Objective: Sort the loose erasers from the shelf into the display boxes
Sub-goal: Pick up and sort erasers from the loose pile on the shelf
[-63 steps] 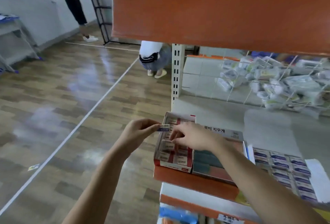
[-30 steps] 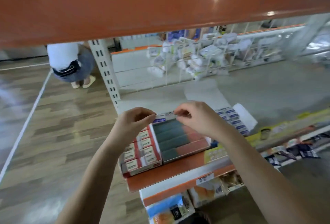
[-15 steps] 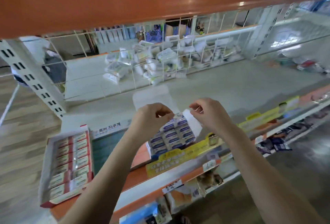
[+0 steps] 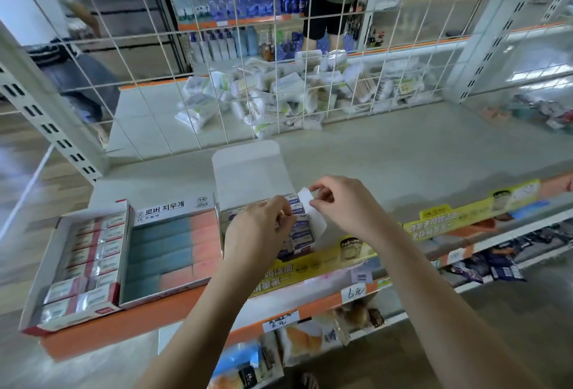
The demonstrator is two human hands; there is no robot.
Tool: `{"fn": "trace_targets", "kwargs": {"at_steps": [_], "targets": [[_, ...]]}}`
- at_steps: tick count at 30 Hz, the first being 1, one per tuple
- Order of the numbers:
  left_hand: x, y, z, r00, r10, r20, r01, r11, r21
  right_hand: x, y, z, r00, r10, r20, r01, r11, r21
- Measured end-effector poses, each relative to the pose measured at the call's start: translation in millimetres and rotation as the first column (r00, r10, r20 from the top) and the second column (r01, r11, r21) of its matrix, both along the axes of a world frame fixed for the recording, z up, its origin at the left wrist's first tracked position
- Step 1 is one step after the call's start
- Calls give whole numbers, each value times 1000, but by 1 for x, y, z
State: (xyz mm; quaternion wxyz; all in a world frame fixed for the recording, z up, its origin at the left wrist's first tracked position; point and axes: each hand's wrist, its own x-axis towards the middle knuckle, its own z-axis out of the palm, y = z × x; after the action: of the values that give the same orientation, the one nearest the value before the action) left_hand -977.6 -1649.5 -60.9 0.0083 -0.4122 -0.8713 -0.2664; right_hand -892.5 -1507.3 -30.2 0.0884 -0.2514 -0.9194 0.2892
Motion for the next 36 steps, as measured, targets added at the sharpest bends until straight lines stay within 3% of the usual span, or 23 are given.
{"fn": "trace_targets", "kwargs": {"at_steps": [4, 7, 19, 29, 36], "targets": [[5, -2, -14, 956, 1, -295, 10, 999, 36, 2, 1, -3, 1000, 20, -18, -20, 1000, -5], [7, -3, -20, 926, 30, -376, -20, 999, 32, 3, 2, -4, 999, 26, -28, -26, 1000, 3], [9, -10, -17, 974, -6, -227, 11, 1000, 21, 7, 6, -9, 998, 46, -47, -48, 998, -41], [2, -4, -14, 972, -32, -233, 28, 999, -20, 9, 7, -12, 998, 37, -46, -40, 996, -75], [-13, 15, 20, 957, -206, -206, 176, 972, -154, 13, 22, -5, 999, -27, -23, 23, 987, -158]]}}
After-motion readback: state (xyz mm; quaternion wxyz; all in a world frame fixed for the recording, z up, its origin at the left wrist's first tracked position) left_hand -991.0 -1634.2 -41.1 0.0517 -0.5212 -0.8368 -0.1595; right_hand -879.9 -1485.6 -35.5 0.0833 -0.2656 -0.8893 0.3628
